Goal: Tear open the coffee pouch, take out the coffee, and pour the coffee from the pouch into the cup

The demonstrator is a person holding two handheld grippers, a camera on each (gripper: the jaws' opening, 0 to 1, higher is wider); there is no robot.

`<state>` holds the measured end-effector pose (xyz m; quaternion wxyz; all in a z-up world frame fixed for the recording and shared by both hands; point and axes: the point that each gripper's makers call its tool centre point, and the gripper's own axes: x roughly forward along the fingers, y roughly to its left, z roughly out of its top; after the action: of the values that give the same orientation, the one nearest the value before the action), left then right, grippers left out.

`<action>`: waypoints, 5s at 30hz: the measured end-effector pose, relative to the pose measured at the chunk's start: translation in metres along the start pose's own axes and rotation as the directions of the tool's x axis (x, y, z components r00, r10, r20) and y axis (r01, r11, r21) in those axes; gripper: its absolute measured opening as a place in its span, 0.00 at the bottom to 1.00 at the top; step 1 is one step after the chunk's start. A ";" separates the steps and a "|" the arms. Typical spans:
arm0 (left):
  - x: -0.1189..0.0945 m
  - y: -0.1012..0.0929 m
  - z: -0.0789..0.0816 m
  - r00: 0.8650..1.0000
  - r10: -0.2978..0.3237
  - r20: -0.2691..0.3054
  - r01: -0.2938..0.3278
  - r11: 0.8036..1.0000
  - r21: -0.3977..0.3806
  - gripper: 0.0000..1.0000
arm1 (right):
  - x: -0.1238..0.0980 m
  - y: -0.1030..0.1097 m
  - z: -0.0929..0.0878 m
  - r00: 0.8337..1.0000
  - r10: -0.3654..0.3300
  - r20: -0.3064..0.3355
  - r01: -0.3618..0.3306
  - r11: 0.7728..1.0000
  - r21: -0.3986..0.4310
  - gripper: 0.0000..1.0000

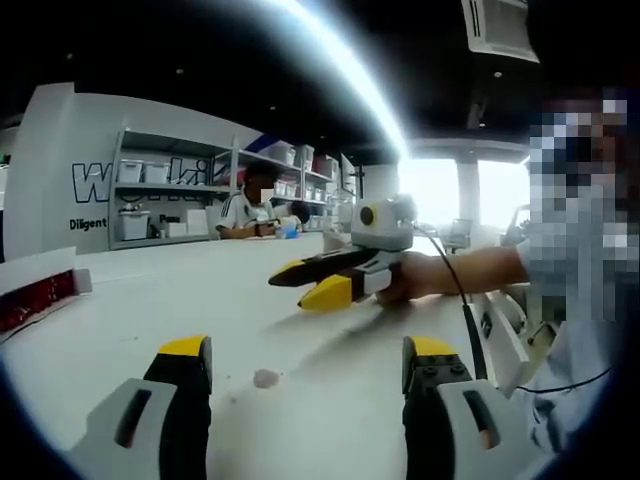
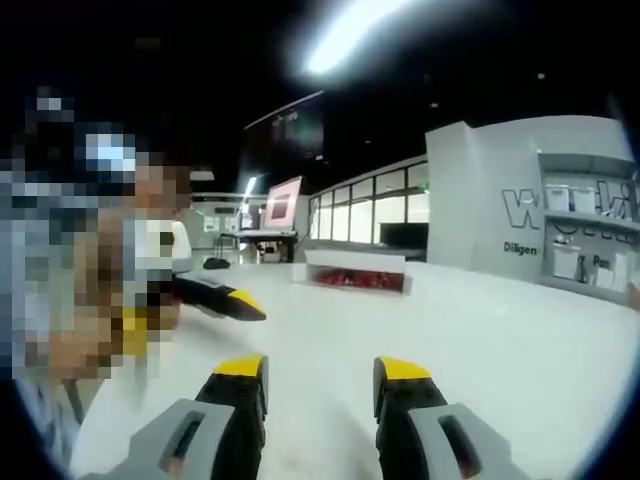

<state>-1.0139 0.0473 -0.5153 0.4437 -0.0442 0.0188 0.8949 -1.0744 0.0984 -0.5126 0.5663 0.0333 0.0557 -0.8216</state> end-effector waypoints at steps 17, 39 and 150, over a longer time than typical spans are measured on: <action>0.000 0.000 0.000 1.000 0.000 -0.002 0.000 1.000 0.004 0.79 | 0.006 -0.001 0.002 1.000 0.003 0.003 -0.003 1.000 0.004 0.43; -0.001 -0.003 -0.001 1.000 -0.002 0.000 0.002 1.000 0.007 0.79 | 0.005 -0.002 0.004 1.000 -0.007 0.016 0.007 1.000 0.007 0.42; -0.003 -0.006 -0.007 0.999 0.026 -0.029 -0.026 0.999 0.023 0.80 | 0.048 -0.005 0.017 1.000 -0.014 -0.018 0.013 1.000 -0.023 0.42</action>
<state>-1.0071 0.0479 -0.5222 0.4322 -0.0521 0.0362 0.8995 -1.0963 0.0538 -0.5009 0.5605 0.0340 0.0703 -0.8244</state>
